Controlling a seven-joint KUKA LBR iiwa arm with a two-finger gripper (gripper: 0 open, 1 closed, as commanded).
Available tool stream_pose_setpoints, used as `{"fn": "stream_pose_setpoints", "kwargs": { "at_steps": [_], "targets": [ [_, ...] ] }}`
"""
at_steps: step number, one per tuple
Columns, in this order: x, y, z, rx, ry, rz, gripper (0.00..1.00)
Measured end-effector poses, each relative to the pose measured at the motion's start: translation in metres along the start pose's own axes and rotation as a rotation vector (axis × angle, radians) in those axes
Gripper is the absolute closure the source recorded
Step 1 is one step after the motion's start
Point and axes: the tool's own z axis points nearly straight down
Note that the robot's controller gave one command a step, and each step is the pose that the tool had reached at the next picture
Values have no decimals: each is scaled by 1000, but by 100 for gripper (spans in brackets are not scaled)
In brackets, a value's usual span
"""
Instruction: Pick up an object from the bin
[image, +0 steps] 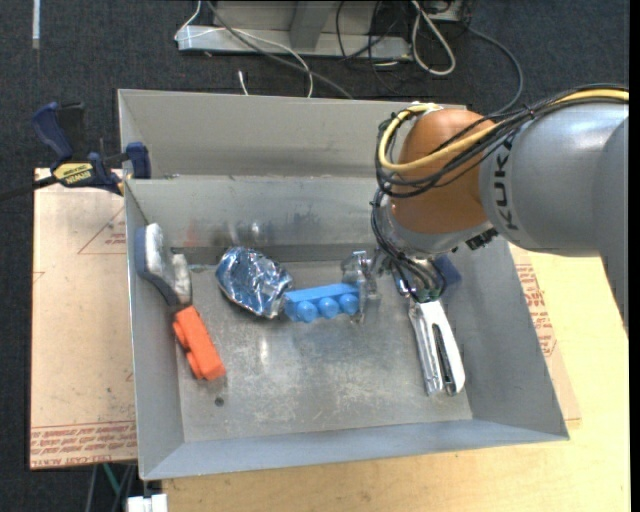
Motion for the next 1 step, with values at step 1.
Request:
{"fn": "stream_pose_setpoints", "kwargs": {
  "at_steps": [1],
  "targets": [
    [4, -1, 5, -1, 4, -17, 100]
  ]
}}
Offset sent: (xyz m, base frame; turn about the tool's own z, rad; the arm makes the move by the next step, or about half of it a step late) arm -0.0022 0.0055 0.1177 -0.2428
